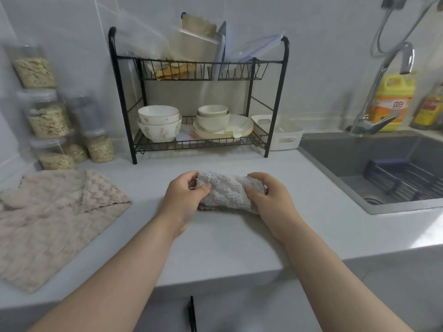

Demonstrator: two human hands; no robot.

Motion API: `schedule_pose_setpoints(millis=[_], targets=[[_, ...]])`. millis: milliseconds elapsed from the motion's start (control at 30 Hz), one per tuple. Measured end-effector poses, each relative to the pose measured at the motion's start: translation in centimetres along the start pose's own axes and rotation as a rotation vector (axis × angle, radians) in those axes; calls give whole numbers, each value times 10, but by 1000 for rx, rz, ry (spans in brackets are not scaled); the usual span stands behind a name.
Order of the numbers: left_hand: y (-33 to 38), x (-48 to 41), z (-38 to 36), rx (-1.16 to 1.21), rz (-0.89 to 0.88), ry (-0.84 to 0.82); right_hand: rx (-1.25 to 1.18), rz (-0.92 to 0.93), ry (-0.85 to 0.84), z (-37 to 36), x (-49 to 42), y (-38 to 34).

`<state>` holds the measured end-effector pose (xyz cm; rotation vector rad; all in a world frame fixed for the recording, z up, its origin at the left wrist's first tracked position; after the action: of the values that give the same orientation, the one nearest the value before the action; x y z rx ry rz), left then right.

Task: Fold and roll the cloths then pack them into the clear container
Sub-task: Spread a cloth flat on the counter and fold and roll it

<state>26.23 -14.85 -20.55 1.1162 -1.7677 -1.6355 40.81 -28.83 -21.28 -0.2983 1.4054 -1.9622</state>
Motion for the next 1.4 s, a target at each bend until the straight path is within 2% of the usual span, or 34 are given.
schedule_pose_setpoints(millis=[200, 333, 467, 600, 733, 833, 900, 1033, 1233, 1400], targets=[[-3, 3, 1, -99, -4, -66, 42, -20, -39, 2, 3, -1], [-1, 3, -2, -62, 45, -80, 66, -73, -80, 3, 3, -2], [-3, 4, -5, -37, 175, -109, 43, -173, -94, 5, 2, -4], [-4, 1, -9, -107, 353, -132, 51, -375, -156, 5, -3, 3], [-6, -11, -8, -63, 573, -70, -39, -592, -200, 8, -11, -6], [13, -26, -17, -49, 657, -28, -94, -684, -178, 27, -26, -29], [43, -43, -37, 12, 636, -28, -165, -675, -129, 52, -41, -53], [116, -75, -109, 156, 521, -191, -281, -572, 55, 128, -65, -108], [200, -78, -254, 278, 377, -535, -156, -402, 319, 283, -52, -171], [243, -31, -389, 321, 315, -799, -147, -367, 566, 412, 4, -183]])
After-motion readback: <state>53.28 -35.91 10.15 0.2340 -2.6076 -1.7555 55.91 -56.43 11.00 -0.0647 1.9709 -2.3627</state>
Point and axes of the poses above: each hand's wrist, its own x-axis away from the middle knuckle, its own z-axis out of the back of the hand, y = z × x, the point moved 7 cm from there along -x, towards the middle knuckle, and after that the axes turned 12 degrees about x, right-handed, at the moved point
